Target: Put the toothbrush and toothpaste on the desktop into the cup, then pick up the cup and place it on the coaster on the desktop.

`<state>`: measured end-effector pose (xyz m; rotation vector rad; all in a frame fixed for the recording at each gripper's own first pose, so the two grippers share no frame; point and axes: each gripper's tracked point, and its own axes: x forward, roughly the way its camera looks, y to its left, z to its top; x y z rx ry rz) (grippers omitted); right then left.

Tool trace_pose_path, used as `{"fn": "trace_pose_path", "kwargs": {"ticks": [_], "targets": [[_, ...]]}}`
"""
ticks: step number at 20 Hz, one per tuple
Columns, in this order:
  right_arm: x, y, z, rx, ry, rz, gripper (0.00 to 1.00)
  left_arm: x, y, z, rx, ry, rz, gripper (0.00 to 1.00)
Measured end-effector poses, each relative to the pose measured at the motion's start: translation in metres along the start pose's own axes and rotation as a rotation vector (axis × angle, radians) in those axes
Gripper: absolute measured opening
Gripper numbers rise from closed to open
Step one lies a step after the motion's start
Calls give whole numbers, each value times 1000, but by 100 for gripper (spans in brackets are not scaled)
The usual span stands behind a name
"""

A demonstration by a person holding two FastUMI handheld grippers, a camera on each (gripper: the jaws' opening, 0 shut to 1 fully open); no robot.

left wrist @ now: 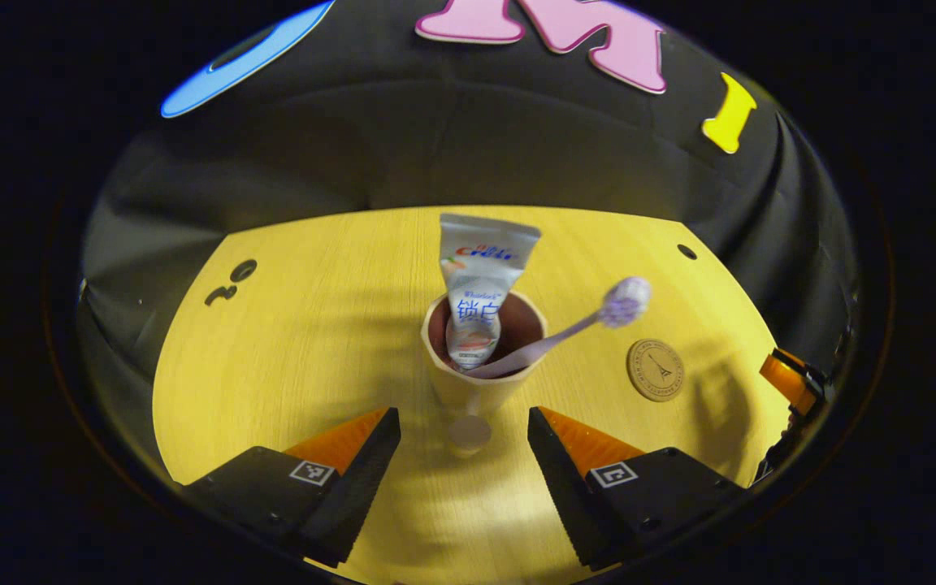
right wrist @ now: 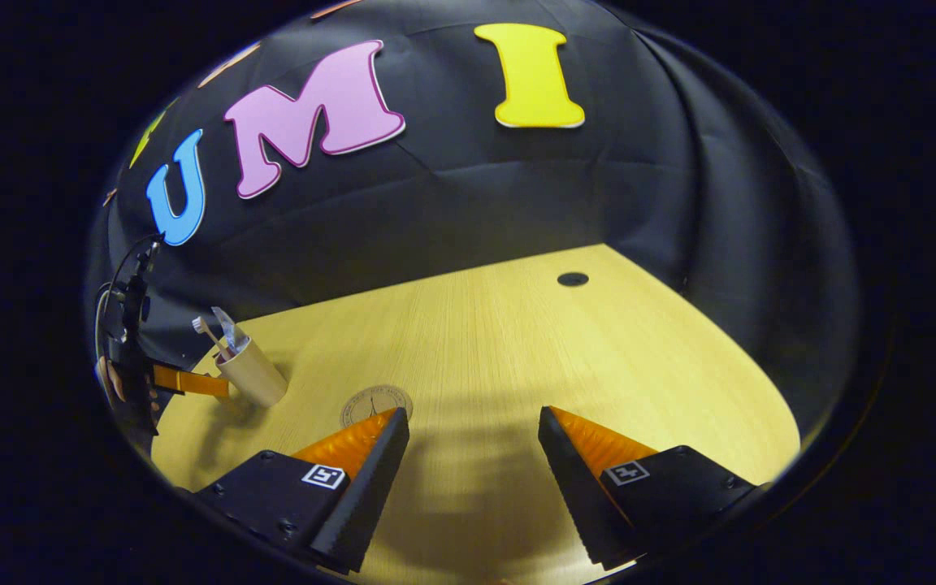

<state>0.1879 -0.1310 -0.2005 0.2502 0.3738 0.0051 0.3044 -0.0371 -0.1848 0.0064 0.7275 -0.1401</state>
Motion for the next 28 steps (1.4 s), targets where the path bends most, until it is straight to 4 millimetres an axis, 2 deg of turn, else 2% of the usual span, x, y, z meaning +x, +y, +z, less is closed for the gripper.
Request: {"fn": "trace_pose_path", "kwargs": {"ticks": [5,10,11,13,14,15,17,19,24,28], "targets": [[-12,4,-34,2,85,34,98,24,-6,-8,17,134,-12,95],[-22,3,-60,26,149,46,98,29,-1,-5,65,226,11,78],[-23,3,-62,35,156,45,98,28,-3,-6,69,245,4,78],[-25,4,-68,52,170,47,98,31,-9,-6,71,275,-16,71],[-26,4,-70,54,173,48,98,31,-12,-6,79,284,-24,60],[-26,5,-70,53,173,48,98,31,-10,-7,95,293,-12,58],[-29,5,-67,60,170,47,98,30,-7,-8,102,311,-1,39],[-31,3,-63,70,165,43,98,30,-9,-9,100,322,-2,31],[-42,-7,-53,52,152,19,98,28,-18,-11,70,287,-29,23],[-47,-12,-42,29,128,1,98,20,-18,-8,76,251,-24,23]]}}
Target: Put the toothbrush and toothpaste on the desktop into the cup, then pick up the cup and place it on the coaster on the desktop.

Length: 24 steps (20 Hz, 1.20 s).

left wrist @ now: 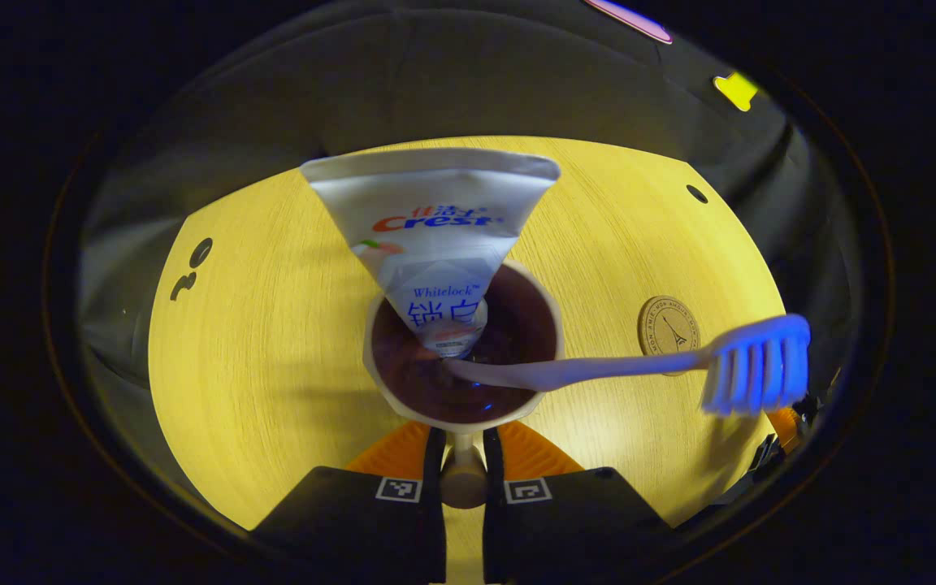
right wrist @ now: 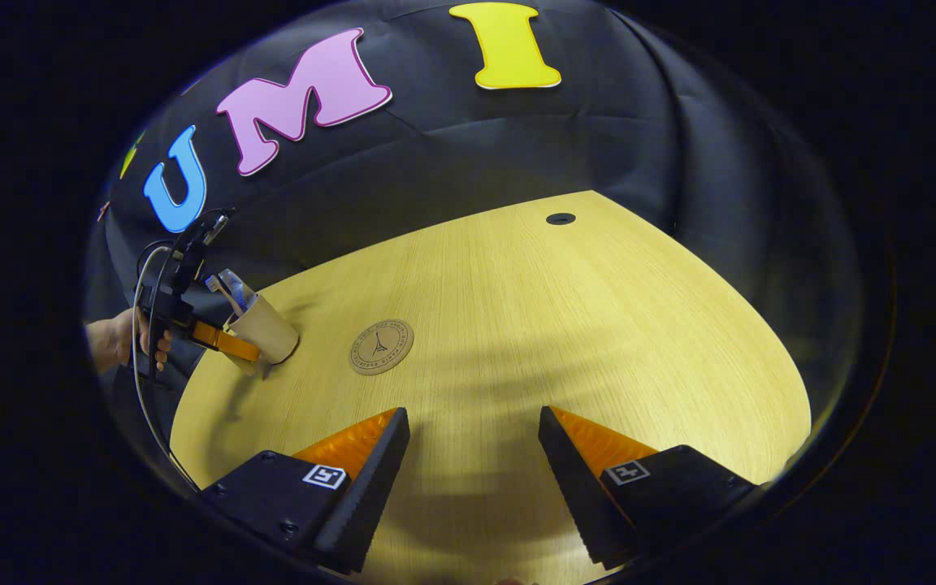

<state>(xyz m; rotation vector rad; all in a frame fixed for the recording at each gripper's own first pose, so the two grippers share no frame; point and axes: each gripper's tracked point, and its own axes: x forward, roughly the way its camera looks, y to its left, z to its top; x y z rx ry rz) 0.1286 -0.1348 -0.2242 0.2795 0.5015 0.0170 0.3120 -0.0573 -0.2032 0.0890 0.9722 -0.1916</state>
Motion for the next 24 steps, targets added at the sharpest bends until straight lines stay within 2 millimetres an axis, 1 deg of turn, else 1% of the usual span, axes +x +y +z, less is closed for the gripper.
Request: {"fn": "trace_pose_path", "kwargs": {"ticks": [2,5,7,9,12,15,19,21,24], "targets": [[-4,-1,5,0,-9,-6,98,-9,-4,3,18,-16,-7,22],[-11,-1,10,-17,-22,-14,98,-25,-18,8,60,-32,-26,22],[-19,-4,13,-37,-35,-27,98,-33,-33,10,96,-35,-45,22],[-29,-6,15,-35,-41,-30,98,-37,-52,12,132,-42,-56,22],[-45,-17,25,-42,-86,-64,98,-40,-84,15,171,-42,-94,22],[-57,-29,23,-40,-90,-88,98,-36,-118,16,213,-29,-129,22],[-71,-43,23,-47,-113,-119,98,-16,-156,17,270,-11,-160,22],[-73,-49,20,-49,-114,-128,98,-7,-167,18,295,0,-163,23],[-77,-56,16,-14,-114,-143,98,5,-179,16,337,22,-159,23]]}}
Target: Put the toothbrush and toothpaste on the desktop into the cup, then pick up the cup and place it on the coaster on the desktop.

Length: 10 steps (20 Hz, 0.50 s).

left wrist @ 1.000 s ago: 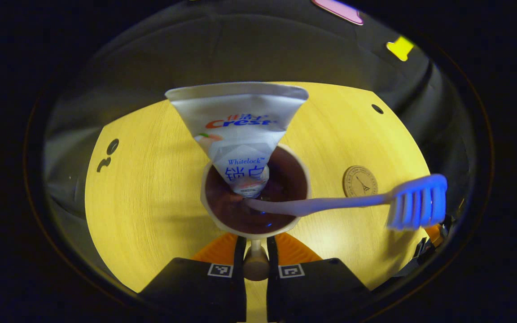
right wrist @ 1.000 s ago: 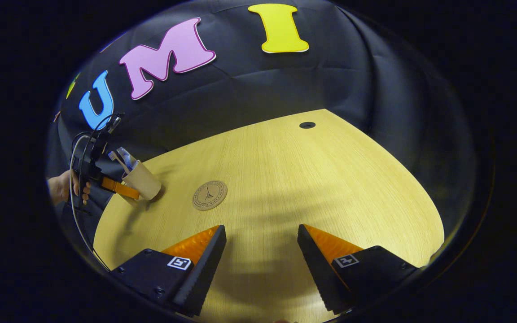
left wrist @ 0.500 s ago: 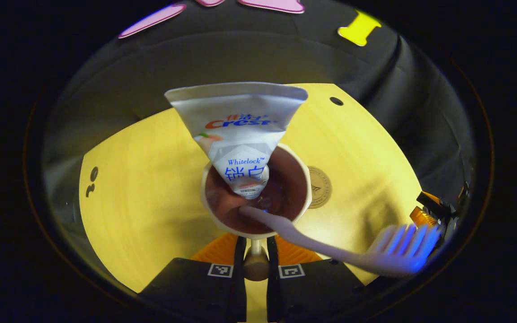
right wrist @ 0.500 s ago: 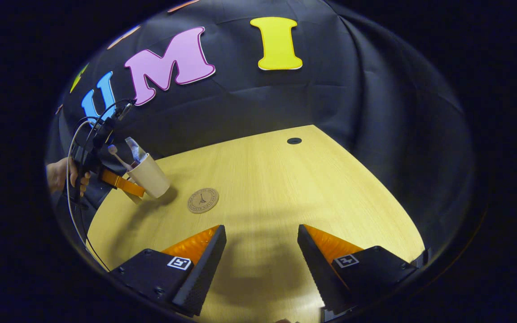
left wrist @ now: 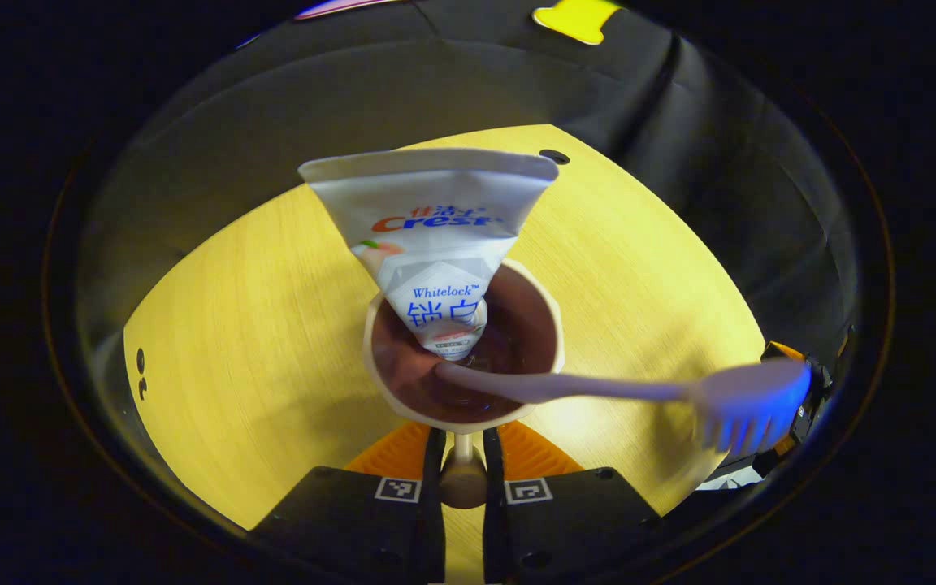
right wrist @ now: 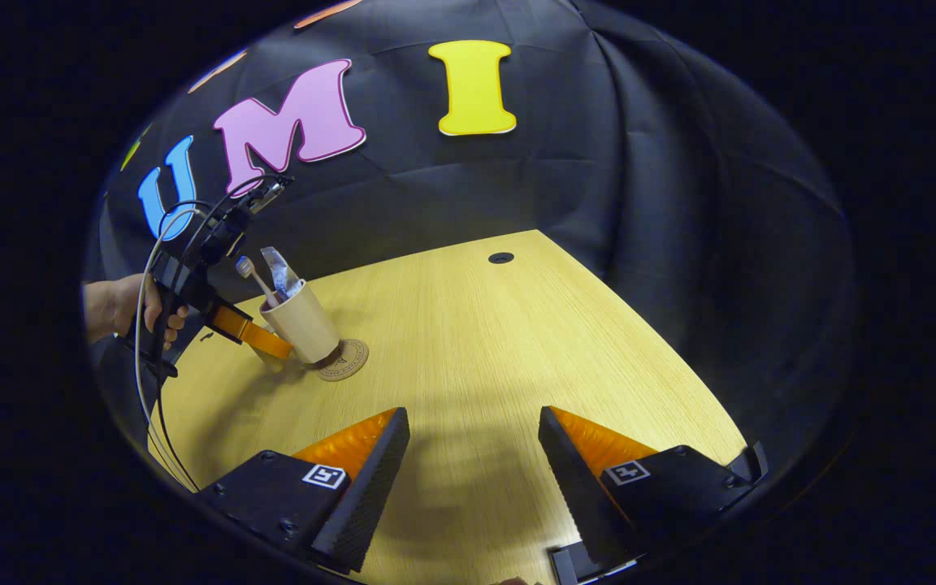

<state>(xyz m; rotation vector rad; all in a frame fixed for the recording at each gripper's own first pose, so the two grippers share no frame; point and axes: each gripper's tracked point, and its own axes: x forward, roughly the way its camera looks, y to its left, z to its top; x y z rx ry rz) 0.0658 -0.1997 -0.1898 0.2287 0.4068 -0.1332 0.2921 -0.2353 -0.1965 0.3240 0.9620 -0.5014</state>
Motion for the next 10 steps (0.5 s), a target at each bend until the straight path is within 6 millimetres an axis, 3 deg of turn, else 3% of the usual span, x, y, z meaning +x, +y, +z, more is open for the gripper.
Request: {"fn": "trace_pose_path", "kwargs": {"ticks": [3,8,9,10], "targets": [[6,-5,-4,8,18,-6,98,4,-8,2,29,17,-7,28],[10,-14,-5,26,23,-13,98,14,-12,-1,62,47,5,19],[11,-15,-6,29,25,-14,98,15,-12,-3,66,55,10,29],[12,-15,-6,30,26,-13,98,15,-11,0,75,45,16,26]]}}
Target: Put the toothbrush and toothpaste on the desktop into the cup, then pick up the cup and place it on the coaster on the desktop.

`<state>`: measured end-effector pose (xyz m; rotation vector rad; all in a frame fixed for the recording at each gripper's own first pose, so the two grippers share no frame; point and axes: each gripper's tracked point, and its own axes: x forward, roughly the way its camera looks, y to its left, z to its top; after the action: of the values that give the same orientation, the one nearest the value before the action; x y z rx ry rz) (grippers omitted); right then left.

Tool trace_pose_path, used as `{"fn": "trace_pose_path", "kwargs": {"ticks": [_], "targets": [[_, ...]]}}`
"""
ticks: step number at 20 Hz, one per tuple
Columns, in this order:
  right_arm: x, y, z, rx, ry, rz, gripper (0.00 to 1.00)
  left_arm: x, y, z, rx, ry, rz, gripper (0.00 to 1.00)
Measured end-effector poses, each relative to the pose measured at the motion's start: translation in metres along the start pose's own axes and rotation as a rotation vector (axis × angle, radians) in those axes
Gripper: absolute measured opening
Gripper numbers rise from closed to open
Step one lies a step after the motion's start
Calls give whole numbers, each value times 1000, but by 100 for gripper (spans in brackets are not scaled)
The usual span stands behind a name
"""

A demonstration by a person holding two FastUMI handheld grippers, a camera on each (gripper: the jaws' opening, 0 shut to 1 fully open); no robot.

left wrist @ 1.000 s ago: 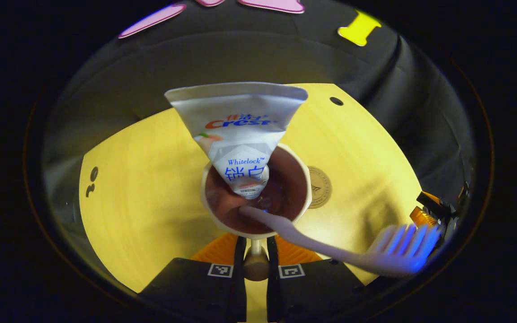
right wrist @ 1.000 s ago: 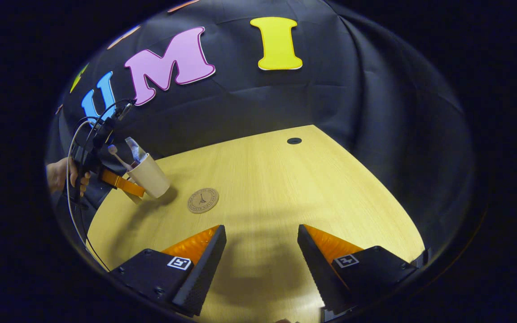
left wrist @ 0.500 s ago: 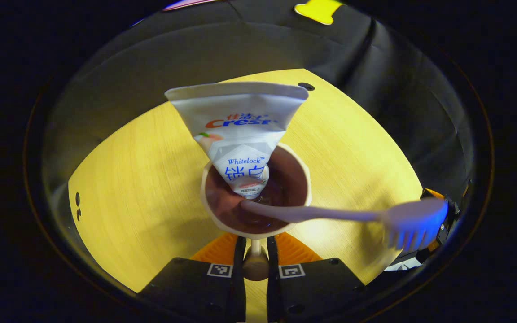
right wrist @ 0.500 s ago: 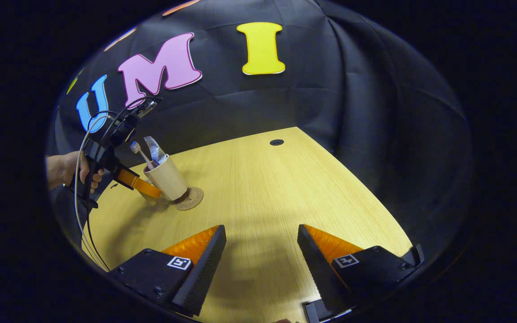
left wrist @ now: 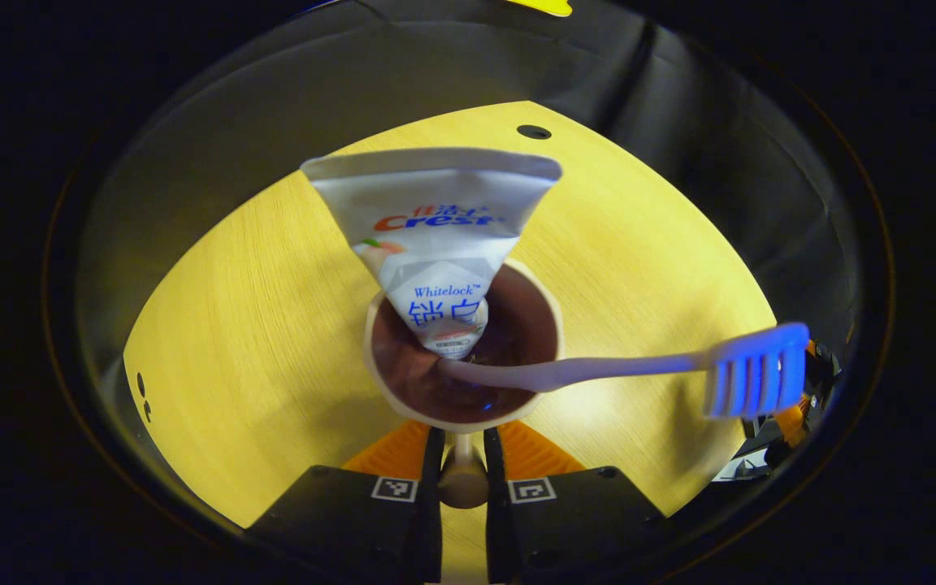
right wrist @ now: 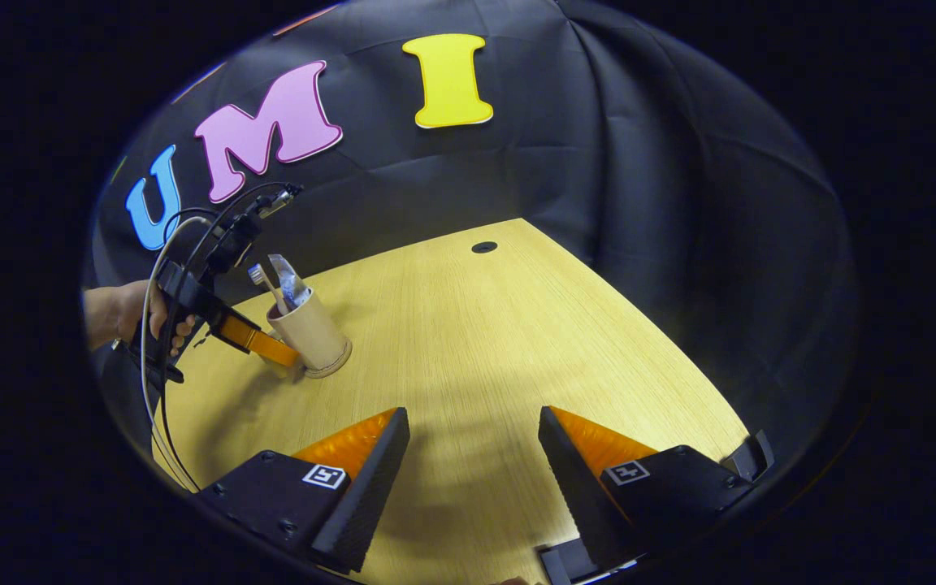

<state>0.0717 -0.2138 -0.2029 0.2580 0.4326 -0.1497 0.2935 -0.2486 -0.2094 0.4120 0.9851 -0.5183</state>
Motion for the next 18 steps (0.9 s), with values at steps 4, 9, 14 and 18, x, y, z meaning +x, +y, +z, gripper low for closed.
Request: {"fn": "trace_pose_path", "kwargs": {"ticks": [4,9,14,18], "targets": [[0,0,-2,1,3,2,98,-1,-3,0,-6,-8,11,30],[-4,6,0,-3,-4,6,98,-28,-3,7,-7,-82,36,68],[-20,20,22,-28,-46,18,98,-98,5,5,-62,-249,95,99],[-41,39,46,-42,-87,25,98,-189,14,-4,-117,-459,159,99]]}}
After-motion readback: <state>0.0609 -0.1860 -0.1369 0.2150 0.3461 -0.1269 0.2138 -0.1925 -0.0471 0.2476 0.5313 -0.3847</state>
